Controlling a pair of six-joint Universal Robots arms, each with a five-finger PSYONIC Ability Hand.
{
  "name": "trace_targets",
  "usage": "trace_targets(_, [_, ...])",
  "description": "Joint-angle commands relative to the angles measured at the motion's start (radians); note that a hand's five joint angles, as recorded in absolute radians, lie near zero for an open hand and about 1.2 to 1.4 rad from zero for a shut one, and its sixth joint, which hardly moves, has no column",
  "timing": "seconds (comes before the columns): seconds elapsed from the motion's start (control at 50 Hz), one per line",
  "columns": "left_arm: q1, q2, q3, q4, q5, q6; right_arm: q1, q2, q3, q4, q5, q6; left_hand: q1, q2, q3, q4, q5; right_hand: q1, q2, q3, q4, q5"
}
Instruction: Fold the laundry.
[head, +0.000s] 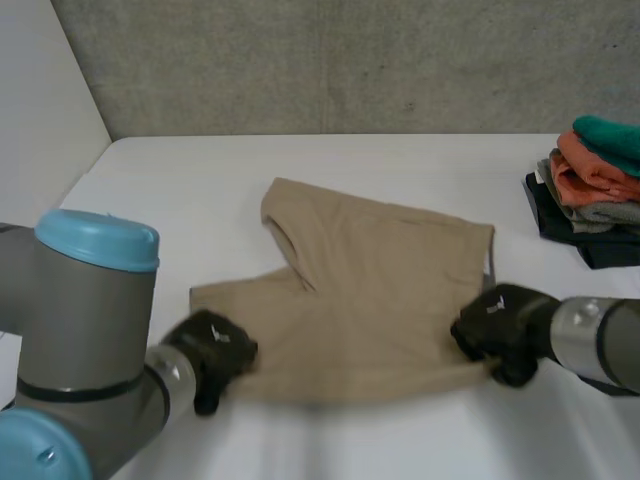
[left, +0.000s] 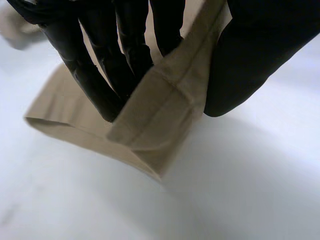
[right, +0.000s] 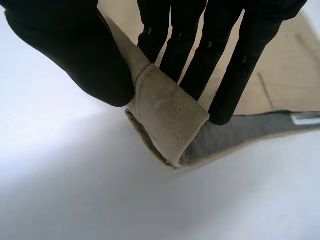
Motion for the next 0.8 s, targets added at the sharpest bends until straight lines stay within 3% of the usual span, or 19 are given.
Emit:
trace_targets(0.02, [-0.026, 0.017, 0.039, -0.042, 0.019, 0.011, 0.001, 0.013, 0.030, 0.034, -0.004, -0.097, -0.142, -0.157, -0.146, -0.158, -0.113, 0.293, 0.216, 0.206, 0.199, 0.206])
trace_targets(0.04, [-0.009, 0.021, 0.059, -0.011, 0.001, 0.007, 0.007, 0.036, 0.031, -0.001, -0.002, -0.077, -0.420, -0.434, -0.424, -0.436, -0.391, 0.293, 0.216, 0.206, 0.199, 0.206])
trace_targets(0.1, [0.017, 0.023, 0.098, 0.029, -0.024, 0.002, 0.015, 0.072, 0.033, -0.059, 0.003, -0.042, -0.873, -0.888, -0.877, -0.889, -0.844, 0.293, 0.216, 0.206, 0.199, 0.206])
trace_targets(0.16, [0.046, 0.023, 0.154, 0.101, -0.030, -0.009, 0.018, 0.101, 0.031, -0.131, 0.018, 0.000, -0.992, -1.006, -0.996, -1.008, -0.963, 0.293, 0.216, 0.206, 0.199, 0.206])
trace_targets(0.24, [0.107, -0.041, 0.268, 0.212, 0.036, -0.016, 0.019, 0.113, 0.034, -0.202, 0.038, 0.035, -0.951, -0.965, -0.955, -0.967, -0.922, 0.293, 0.216, 0.206, 0.199, 0.206])
trace_targets(0.28, [0.141, -0.132, 0.358, 0.230, 0.094, -0.012, 0.022, 0.116, 0.036, -0.228, 0.042, 0.044, -0.800, -0.814, -0.803, -0.816, -0.770, 0.293, 0.216, 0.206, 0.199, 0.206])
trace_targets(0.36, [0.172, -0.302, 0.548, 0.154, 0.157, 0.000, 0.025, 0.118, 0.039, -0.268, 0.049, 0.055, -0.593, -0.607, -0.597, -0.609, -0.564, 0.293, 0.216, 0.206, 0.199, 0.206])
trace_targets(0.5, [0.190, -0.598, 0.919, -0.043, 0.189, 0.082, 0.035, 0.118, 0.053, -0.312, 0.052, 0.063, -0.637, -0.651, -0.641, -0.653, -0.608, 0.293, 0.216, 0.206, 0.199, 0.206])
trace_targets(0.58, [0.179, -0.703, 1.052, -0.084, 0.211, 0.117, 0.035, 0.118, 0.062, -0.334, 0.055, 0.064, -0.622, -0.636, -0.626, -0.638, -0.593, 0.293, 0.216, 0.206, 0.199, 0.206])
trace_targets(0.8, [0.143, -0.772, 1.136, -0.009, 0.252, 0.123, 0.029, 0.118, 0.084, -0.389, 0.069, 0.060, -0.702, -0.716, -0.705, -0.718, -0.672, 0.293, 0.216, 0.206, 0.199, 0.206])
